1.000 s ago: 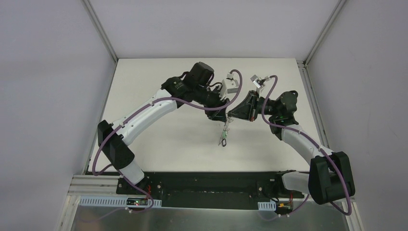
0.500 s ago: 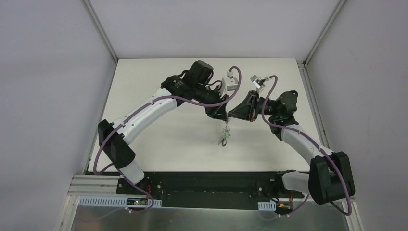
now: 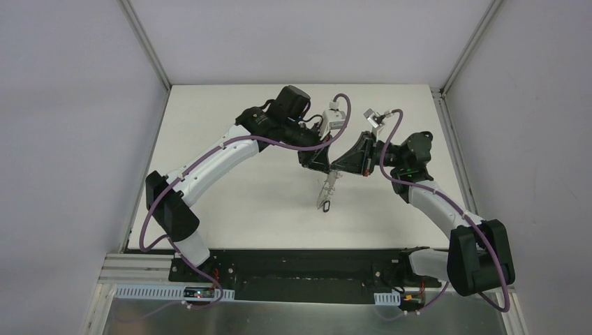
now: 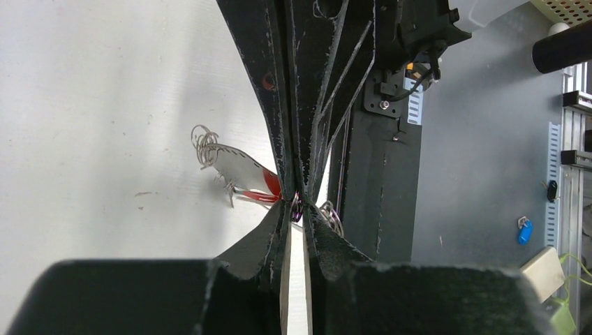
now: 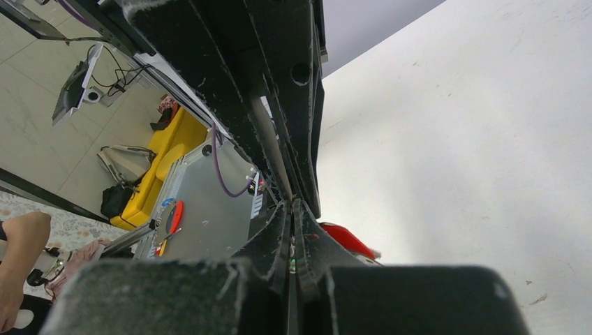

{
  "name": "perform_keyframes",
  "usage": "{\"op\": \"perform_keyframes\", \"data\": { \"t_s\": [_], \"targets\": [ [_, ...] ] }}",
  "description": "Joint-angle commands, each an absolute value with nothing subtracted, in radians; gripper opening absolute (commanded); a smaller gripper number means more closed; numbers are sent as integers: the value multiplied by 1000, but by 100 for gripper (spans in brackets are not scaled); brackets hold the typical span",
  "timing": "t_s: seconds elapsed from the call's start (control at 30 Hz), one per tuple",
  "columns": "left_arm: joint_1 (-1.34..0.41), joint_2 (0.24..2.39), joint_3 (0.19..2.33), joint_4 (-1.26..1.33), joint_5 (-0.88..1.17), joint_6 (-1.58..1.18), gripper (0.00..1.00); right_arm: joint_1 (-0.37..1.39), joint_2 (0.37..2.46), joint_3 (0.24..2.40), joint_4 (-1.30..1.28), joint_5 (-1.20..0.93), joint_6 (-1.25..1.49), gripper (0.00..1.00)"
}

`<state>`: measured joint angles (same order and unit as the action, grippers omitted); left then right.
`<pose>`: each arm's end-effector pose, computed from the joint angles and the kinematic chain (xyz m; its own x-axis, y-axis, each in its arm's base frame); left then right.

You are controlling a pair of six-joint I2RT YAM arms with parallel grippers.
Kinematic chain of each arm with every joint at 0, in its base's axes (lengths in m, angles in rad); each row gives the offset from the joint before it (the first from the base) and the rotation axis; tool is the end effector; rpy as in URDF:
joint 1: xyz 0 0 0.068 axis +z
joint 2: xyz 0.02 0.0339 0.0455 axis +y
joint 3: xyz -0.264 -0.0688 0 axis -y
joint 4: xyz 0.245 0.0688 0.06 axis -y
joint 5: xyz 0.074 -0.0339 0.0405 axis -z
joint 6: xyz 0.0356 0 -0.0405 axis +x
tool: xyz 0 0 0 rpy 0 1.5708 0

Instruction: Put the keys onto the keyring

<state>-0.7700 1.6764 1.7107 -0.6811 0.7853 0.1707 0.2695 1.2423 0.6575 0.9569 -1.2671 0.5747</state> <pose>0.2479 -0.2755 0.3846 -0.2739 0.4329 -0.8588 0.9578 0.0420 -0.2843 0.2330 0.0996 0.3089 -0.2149 0.1093 -0.9705 -0.9765 -0.0093 0.2152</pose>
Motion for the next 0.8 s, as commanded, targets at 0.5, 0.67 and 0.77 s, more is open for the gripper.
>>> {"op": "perform_keyframes", "data": {
  "t_s": [0.5,0.67,0.77],
  "targets": [
    [-759,1656,1749,-677,753,58,0,271,1210,680,923,-1288,456,0],
    [-767,1622,1715,-639,741,16,0,278,1183,699,826,-1321,370,2],
    [-783,1611,1718,-641,738,18,0,290,1183,712,750,-1330,312,3]
  ]
}}
